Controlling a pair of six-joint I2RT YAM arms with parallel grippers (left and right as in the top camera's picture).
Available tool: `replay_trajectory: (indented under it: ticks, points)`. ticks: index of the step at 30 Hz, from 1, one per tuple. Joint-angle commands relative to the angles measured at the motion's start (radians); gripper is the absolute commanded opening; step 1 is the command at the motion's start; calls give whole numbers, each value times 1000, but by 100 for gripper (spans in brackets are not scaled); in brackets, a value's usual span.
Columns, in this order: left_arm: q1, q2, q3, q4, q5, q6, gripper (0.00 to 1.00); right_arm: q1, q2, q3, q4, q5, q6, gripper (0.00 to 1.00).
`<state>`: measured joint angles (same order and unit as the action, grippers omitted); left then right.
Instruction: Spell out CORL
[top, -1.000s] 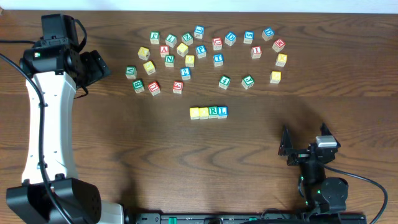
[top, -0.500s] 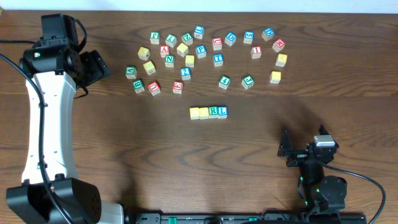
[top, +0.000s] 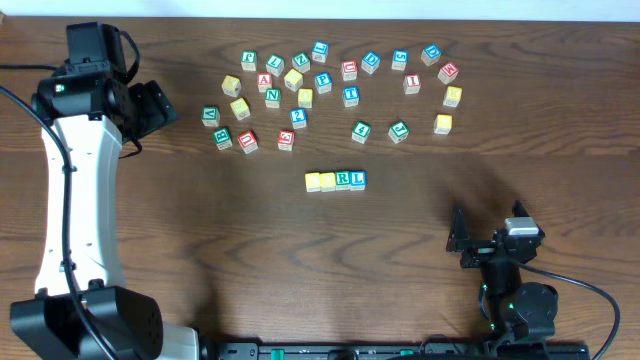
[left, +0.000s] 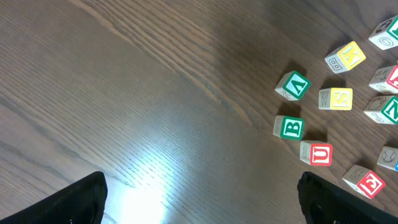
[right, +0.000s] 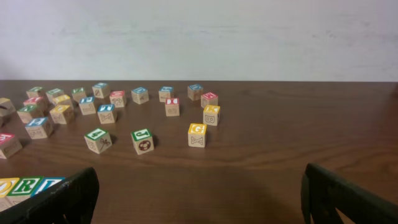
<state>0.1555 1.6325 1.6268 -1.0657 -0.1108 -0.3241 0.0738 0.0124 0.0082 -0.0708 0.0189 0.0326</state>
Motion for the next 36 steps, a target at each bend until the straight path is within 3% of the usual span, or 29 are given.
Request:
replay_trajectory:
  ticks: [1, 14, 26, 30, 36]
  points:
    - [3, 8, 0, 0, -3, 6, 96, 6, -7, -3, -3, -3, -15, 99]
    - [2, 2, 0, 0, -3, 6, 96, 6, -7, -3, -3, -3, -15, 99]
    - [2, -197, -25, 0, -40, 6, 96, 6, -7, -3, -3, -3, -15, 99]
    - [2, -420, -274, 261, -49, 10, 96, 6, -7, -3, -3, -3, -15, 99]
    - [2, -720, -666, 680, 74, 97, 96, 6, -7, -3, -3, -3, -15, 99]
